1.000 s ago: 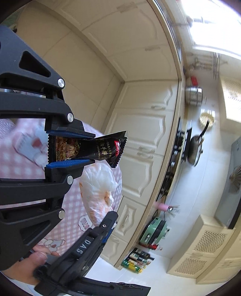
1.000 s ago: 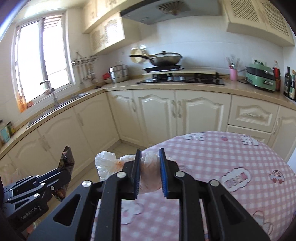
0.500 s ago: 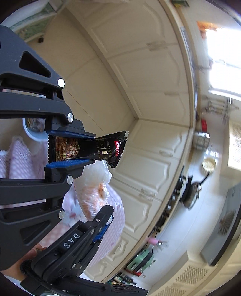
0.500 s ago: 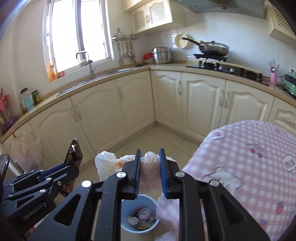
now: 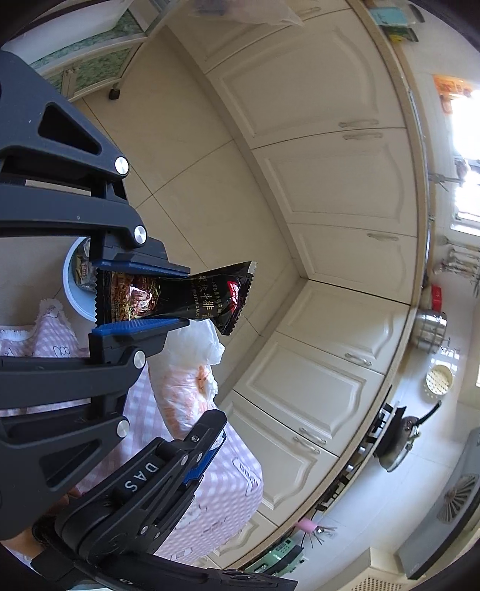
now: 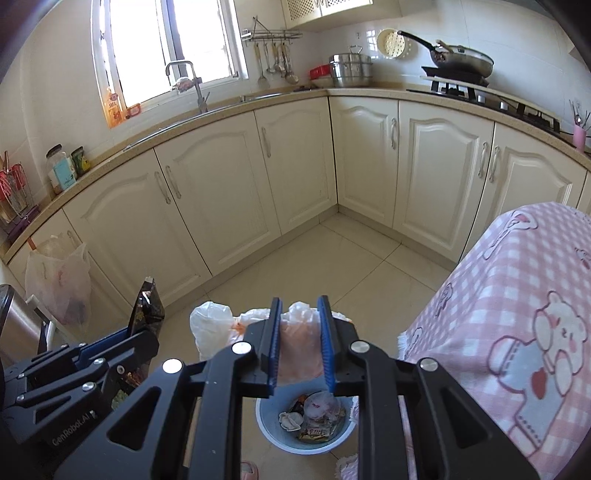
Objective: Collect trash
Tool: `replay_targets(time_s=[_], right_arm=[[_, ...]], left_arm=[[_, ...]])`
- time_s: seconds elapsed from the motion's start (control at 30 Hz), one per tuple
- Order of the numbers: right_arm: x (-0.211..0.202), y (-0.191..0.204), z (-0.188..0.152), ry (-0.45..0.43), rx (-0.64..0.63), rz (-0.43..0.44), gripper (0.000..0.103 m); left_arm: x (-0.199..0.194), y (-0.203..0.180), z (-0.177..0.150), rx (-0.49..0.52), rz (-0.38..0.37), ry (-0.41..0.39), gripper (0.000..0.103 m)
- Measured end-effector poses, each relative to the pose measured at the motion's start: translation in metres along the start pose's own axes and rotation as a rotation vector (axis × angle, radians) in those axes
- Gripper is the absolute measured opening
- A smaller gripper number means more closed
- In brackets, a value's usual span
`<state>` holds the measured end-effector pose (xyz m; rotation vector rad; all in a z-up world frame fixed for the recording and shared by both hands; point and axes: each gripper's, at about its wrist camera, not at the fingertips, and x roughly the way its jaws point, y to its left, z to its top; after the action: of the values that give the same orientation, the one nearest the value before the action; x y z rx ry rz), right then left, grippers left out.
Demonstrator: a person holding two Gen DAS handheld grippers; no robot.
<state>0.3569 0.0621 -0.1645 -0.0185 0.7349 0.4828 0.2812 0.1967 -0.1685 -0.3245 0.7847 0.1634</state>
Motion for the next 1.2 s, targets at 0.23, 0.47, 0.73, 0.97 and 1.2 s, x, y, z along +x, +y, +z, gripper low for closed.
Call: replay_targets(time_s=[0.23,0.47,0.73,0.97,1.2], right_arm=[[0.032,-0.004,-0.004,0.019,0.042,0.006,0.028],[0.049,-0.009,-0.016,0.057,0.061,-0.009,0.036],[0.038,-0.013,-0.022,0.034,0.056,-0.034,0.039],[0.023,-0.02,-0.019,-0.011,0.062,-0.067,0.044],[0.006,-0.029,-0.016,-0.066,0.086,-0.078,0.047]], left_arm=[[0.017,0.007,-0.004,-0.015,0.004,0.03,0.02],[0.029,0.003,-0.007,-0.009,-0.001,0.057,0.02],[0.038,-0.001,-0.01,0.004,-0.016,0.08,0.02],[0.043,-0.008,-0.008,0.016,-0.027,0.09,0.02],[0.042,-0.017,0.0,0.026,-0.043,0.077,0.027]])
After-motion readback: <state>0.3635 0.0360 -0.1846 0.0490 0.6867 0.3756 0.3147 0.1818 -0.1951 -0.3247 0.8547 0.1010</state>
